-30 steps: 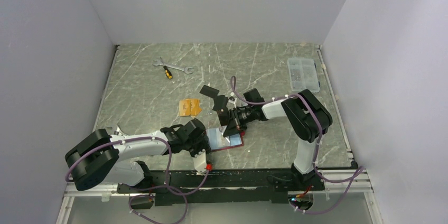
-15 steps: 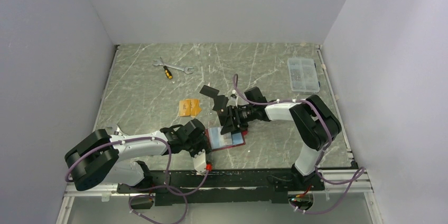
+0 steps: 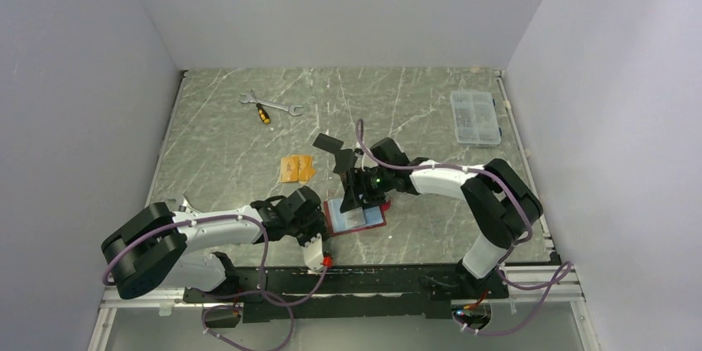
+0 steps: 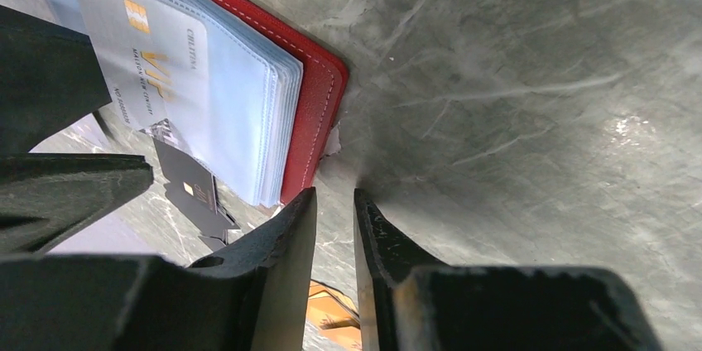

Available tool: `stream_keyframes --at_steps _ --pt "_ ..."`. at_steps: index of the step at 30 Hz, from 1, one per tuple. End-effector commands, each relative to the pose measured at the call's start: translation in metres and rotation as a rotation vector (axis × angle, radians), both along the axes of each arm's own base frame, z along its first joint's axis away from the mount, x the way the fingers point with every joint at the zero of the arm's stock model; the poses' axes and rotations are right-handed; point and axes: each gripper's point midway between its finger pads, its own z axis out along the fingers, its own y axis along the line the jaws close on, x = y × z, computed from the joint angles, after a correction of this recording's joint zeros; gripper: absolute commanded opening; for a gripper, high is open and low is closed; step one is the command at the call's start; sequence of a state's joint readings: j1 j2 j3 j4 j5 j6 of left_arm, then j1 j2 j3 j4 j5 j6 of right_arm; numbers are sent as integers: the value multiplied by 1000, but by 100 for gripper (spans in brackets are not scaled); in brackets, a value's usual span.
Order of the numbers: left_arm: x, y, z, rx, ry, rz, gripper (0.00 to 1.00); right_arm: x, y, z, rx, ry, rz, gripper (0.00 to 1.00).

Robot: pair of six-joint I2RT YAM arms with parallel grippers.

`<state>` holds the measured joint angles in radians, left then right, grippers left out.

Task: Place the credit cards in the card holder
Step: Insert the credit card into the card holder.

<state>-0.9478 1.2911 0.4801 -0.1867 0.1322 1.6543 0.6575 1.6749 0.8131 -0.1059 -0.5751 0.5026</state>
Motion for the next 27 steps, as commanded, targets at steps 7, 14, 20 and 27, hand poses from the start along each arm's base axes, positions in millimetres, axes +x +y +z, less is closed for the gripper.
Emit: stream_keyframes --at_steps 7,14,20,27 --pt "1 2 -8 -31 8 51 24 1 -13 -16 -157 -51 -91 76" --pt "1 2 -7 -39 2 51 21 -2 2 5 -52 -28 -97 84" --pt "-1 6 -7 -25 6 51 14 -4 -2 13 -73 -31 -74 81" --pt "-3 11 -8 -7 2 42 7 3 -13 21 -111 -40 -90 73"
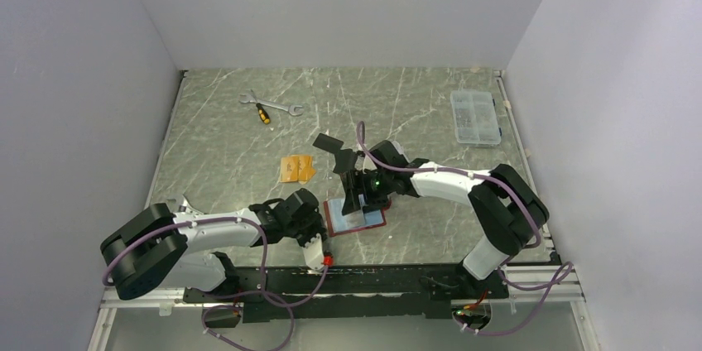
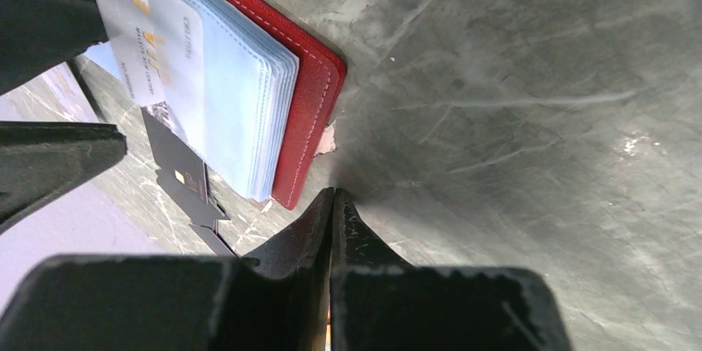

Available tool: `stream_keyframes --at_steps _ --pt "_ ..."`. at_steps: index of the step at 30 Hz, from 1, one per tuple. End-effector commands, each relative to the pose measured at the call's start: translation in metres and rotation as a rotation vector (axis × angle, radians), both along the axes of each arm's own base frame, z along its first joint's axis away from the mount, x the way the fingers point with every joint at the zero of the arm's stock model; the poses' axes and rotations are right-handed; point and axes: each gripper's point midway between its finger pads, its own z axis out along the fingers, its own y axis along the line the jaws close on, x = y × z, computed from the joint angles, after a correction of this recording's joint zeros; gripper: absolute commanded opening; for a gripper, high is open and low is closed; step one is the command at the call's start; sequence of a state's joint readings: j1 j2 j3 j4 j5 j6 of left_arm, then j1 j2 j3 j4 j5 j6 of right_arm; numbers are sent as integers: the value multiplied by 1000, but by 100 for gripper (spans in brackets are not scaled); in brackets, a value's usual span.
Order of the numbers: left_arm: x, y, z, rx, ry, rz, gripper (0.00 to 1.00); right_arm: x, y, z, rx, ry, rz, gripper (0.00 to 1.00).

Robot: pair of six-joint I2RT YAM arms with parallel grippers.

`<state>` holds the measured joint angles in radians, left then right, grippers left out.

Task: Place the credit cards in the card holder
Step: Insert the credit card into the card holder.

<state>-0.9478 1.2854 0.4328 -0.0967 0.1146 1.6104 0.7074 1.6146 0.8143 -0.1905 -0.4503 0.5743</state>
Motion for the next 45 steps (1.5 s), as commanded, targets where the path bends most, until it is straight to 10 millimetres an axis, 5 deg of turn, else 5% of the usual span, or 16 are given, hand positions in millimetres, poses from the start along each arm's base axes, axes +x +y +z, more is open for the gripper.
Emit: stream_keyframes --at_steps 1,6,11,14,27,45 --pt "-7 11 -6 39 20 -6 7 13 -12 19 -18 -44 -26 72" --pt "-9 14 -8 53 30 -10 6 21 -29 24 2 -50 -78 61" --pt "-7 10 -7 43 19 -18 5 29 -32 18 35 -49 -118 30" --pt "-2 5 -3 30 0 -17 6 28 -31 9 36 -28 -122 19" --pt "8 -2 -3 27 -42 -34 5 22 -30 -13 71 34 -159 19" --pt "4 -8 -6 9 -23 -59 6 13 -3 -9 129 46 -119 12"
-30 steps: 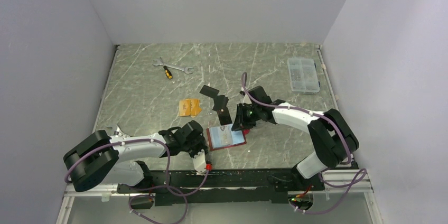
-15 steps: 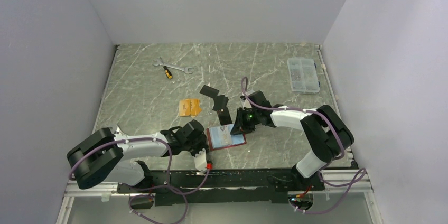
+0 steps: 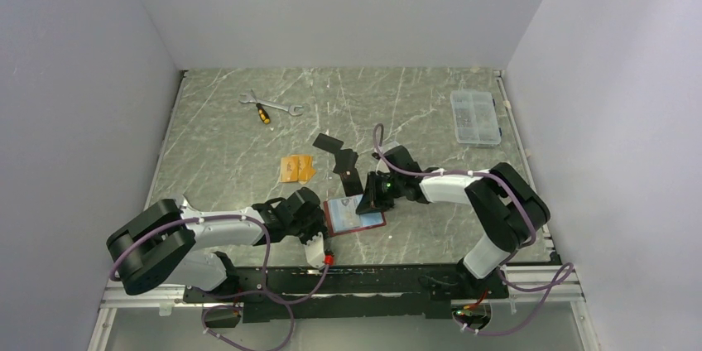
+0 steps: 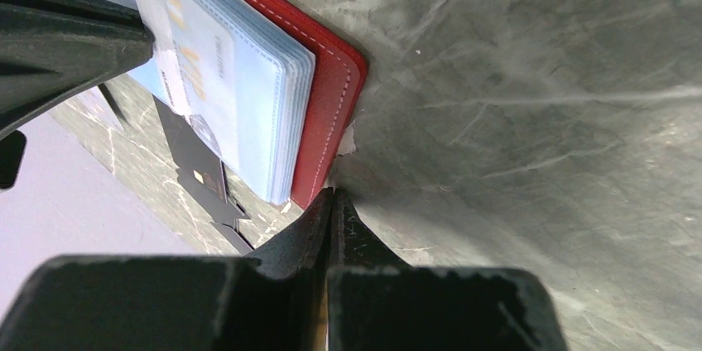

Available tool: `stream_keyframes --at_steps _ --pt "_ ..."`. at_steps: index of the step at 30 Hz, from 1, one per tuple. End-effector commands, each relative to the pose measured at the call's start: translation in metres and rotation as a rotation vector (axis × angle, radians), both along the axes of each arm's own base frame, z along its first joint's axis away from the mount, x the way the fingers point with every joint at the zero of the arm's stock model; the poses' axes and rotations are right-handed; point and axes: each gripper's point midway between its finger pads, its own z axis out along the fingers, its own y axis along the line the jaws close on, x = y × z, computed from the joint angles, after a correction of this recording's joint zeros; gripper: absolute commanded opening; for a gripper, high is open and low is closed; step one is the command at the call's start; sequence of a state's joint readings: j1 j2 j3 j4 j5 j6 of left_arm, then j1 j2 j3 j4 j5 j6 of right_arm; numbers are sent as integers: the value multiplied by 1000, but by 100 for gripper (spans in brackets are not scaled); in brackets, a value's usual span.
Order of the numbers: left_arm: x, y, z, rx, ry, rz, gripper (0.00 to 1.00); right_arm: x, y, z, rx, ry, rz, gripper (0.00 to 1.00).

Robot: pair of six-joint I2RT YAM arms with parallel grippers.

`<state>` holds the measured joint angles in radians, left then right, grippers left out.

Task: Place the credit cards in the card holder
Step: Insert the credit card into the card holder.

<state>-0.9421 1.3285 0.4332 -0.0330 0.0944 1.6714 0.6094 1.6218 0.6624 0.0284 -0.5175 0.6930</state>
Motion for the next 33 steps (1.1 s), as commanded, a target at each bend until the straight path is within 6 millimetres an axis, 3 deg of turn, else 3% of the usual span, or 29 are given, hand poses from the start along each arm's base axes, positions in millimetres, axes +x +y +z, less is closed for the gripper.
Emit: stream_keyframes --at_steps 1,12,19,21,24,27,30,33 --pt "-7 -3 -5 3 37 -28 6 2 16 8 34 -25 32 11" --pt "-8 -3 -4 -7 28 -35 5 1 47 21 34 -61 110 9" --pt "-10 -2 -3 -16 21 -43 5 -6 55 24 42 -65 147 10" --pt "-10 -1 -2 -16 20 -38 5 -9 51 21 28 -51 150 17" --pt "-11 2 -2 -13 17 -35 4 -11 39 17 1 -40 143 40" --pt "-13 6 -5 -3 17 -37 4 -11 26 15 -19 -39 118 46" --pt "-14 8 -5 -3 16 -37 4 -7 19 18 -29 -57 92 44" --pt "-13 8 -4 -2 15 -35 3 -2 19 23 -36 -80 77 26"
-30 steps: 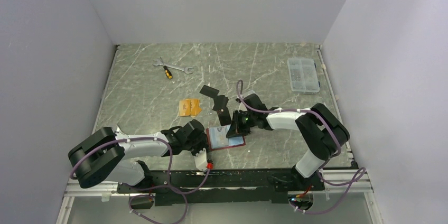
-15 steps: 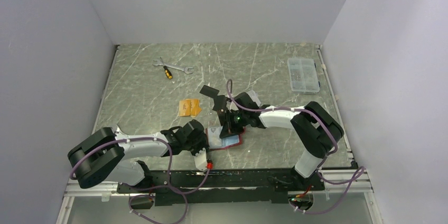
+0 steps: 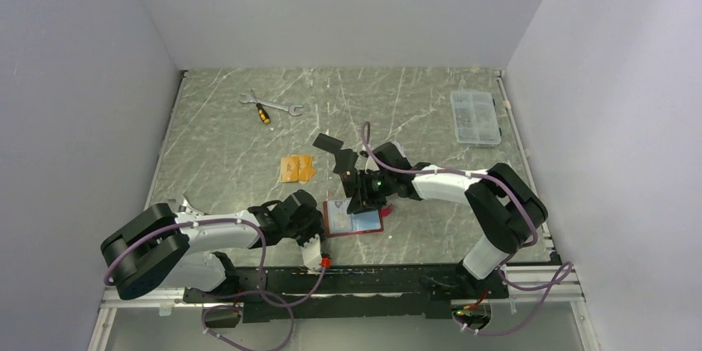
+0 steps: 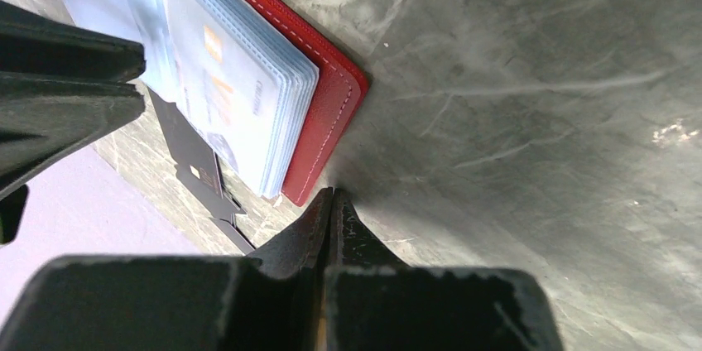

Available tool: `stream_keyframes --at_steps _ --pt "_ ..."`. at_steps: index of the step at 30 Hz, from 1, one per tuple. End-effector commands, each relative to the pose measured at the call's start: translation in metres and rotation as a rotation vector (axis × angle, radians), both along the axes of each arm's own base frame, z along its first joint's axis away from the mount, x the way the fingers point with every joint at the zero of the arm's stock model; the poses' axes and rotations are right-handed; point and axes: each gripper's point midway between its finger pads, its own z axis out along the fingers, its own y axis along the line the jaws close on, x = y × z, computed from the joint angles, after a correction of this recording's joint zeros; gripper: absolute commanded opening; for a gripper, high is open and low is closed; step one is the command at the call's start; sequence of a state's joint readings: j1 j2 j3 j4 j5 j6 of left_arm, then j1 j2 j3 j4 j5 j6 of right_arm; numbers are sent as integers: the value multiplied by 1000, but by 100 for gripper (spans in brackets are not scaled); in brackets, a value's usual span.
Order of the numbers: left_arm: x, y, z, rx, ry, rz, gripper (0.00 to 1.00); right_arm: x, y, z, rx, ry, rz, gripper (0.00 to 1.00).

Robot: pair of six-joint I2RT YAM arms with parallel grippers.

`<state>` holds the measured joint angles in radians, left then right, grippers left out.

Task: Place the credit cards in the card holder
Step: Insert the credit card into the card holder.

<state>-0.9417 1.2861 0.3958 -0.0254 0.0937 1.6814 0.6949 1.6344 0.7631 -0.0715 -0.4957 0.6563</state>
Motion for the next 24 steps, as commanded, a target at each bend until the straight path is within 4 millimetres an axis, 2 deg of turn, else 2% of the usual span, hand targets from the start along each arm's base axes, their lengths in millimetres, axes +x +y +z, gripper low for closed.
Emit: stream_keyframes --at_steps 1,2,7,14,18,24 --pt "-10 2 -4 6 28 -29 3 10 -5 10 -12 -58 -26 19" --pt "-9 2 -4 7 27 -29 3 11 -5 10 -18 -59 -29 13" --pt "-9 1 -3 -1 27 -29 3 13 -8 3 -42 -58 -40 0" --pt "-5 -5 2 -26 13 -26 2 14 -12 -10 -94 -62 -51 0" --pt "0 -14 8 -76 -11 -27 2 10 -1 -5 -93 -74 -34 0" --pt "1 -18 10 -95 -19 -29 2 5 14 -4 -85 -81 2 0"
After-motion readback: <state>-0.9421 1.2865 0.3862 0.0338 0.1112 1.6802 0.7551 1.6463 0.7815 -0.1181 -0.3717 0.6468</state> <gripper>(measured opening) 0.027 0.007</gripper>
